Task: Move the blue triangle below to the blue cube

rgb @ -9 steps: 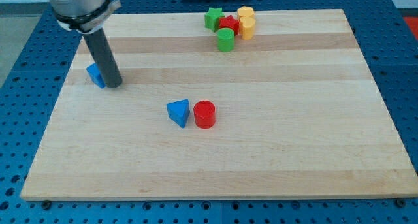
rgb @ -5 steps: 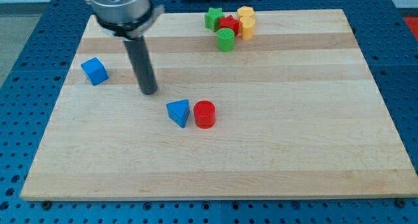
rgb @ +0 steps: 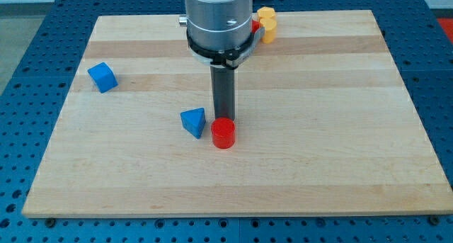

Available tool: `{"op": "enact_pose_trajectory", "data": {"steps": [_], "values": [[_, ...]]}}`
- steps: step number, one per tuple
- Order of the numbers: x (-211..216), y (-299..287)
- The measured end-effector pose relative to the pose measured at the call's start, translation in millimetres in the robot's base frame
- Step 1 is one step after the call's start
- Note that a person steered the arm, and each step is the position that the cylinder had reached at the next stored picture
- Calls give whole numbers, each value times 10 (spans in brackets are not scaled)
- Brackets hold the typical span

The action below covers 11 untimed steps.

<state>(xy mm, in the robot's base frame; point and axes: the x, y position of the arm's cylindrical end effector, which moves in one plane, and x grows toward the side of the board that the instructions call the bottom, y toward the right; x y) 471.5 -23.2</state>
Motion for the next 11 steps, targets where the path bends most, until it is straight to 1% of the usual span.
{"op": "enact_pose_trajectory", "data": {"steps": [2,3,5,7,9,11], "values": [[35,-476],[154,-669],[528,-831],[660,-1185],[658,-1355],[447,-1440]]}}
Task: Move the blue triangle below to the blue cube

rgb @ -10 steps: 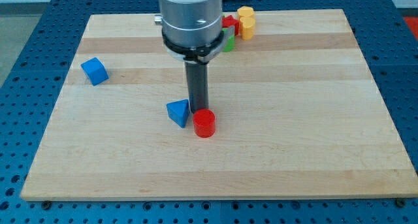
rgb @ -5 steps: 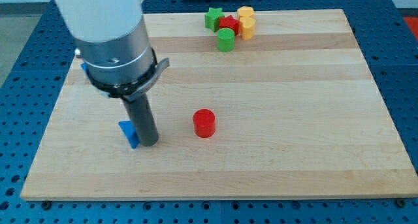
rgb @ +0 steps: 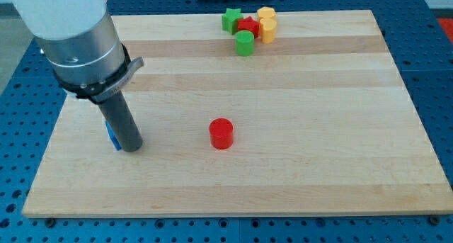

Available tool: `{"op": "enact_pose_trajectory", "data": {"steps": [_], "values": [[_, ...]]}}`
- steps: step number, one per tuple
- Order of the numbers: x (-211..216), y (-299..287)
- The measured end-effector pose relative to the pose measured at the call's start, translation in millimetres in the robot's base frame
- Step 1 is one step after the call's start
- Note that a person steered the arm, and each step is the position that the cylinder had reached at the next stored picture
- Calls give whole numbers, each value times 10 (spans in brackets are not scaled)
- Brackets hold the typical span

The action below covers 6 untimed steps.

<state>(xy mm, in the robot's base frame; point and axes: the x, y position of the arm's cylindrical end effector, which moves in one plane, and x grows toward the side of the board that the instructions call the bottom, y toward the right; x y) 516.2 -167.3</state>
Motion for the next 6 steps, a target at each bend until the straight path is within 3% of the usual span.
{"op": "enact_pose_trajectory", "data": {"steps": [4,6], "values": [[-54,-463],[-399,-463]]}}
